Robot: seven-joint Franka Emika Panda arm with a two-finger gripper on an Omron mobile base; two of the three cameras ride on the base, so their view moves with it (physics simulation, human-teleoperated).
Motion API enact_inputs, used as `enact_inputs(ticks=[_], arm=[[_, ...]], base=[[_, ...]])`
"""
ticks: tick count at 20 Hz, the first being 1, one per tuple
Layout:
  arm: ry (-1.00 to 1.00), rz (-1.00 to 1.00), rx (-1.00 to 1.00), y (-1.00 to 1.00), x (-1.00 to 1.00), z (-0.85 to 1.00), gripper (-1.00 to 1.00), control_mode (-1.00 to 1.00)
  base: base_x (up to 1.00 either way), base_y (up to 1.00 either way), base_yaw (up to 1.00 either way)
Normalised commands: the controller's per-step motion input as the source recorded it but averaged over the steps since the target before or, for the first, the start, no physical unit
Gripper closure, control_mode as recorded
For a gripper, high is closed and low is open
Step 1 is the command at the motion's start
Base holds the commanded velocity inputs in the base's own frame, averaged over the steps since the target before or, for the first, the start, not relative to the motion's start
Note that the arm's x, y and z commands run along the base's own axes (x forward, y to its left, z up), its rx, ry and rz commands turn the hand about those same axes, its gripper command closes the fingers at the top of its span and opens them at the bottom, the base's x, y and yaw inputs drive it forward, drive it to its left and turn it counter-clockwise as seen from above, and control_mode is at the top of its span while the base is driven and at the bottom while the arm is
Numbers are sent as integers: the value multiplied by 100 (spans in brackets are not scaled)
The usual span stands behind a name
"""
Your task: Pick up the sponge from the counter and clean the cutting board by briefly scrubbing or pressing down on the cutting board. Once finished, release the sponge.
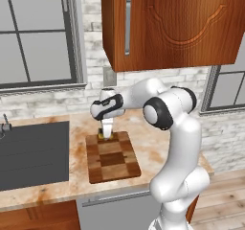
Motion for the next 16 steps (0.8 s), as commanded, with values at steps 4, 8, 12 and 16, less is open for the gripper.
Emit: enact_inputs(ticks=[4, 8, 12, 16], arm=[[-10, 0, 0, 51, -53, -14, 100, -100], [0, 0, 0, 62, -44, -7, 100, -100], [0, 0, 0, 48, -45, -18, 100, -100], [0, 0, 0, 4, -61, -31, 100, -100]], base=[[0, 0, 0], [0, 0, 0], [0, 0, 0], [0, 0, 0]])
